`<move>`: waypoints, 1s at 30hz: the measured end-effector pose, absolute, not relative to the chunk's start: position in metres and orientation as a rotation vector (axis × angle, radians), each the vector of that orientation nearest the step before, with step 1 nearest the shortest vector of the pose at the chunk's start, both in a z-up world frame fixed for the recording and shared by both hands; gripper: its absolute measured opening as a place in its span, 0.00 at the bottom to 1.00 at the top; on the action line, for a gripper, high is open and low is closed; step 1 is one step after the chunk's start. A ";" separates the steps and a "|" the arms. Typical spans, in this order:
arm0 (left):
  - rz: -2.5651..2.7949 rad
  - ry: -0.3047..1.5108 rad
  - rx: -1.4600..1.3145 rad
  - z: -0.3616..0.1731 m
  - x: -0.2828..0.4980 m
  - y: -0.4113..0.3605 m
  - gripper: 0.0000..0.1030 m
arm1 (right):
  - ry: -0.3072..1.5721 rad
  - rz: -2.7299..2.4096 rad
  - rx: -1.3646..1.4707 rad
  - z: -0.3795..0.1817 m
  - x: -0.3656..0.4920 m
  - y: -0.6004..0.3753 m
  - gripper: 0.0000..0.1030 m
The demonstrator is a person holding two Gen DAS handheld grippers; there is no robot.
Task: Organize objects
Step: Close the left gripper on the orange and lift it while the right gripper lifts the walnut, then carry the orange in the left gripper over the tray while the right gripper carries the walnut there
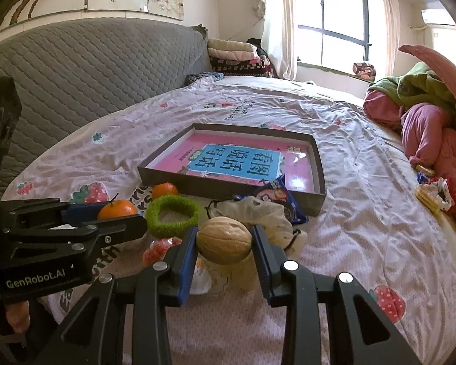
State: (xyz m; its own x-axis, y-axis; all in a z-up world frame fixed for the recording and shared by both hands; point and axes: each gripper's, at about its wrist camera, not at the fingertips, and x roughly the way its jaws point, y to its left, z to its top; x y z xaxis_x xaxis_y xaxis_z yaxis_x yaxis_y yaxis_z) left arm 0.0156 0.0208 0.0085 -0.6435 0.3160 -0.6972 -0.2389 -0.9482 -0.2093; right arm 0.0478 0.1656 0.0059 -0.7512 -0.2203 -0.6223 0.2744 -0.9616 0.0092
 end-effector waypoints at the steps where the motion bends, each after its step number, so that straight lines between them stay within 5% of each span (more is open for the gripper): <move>1: 2.598 -0.141 -1.124 0.010 0.014 0.020 0.38 | 0.122 -2.713 0.947 0.006 0.046 0.165 0.35; 30: 2.647 -0.077 -1.075 0.025 -0.057 0.019 0.38 | 0.124 -2.740 0.884 0.020 -0.007 0.172 0.35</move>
State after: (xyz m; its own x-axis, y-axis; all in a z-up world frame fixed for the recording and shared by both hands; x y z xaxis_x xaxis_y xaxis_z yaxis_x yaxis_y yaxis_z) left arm -0.0574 0.0190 0.0255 -0.6827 0.2794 -0.6752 -0.2397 -0.9585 -0.1543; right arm -0.0070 0.1716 0.0201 -0.7812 -0.2184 -0.5848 0.2704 -0.9627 -0.0017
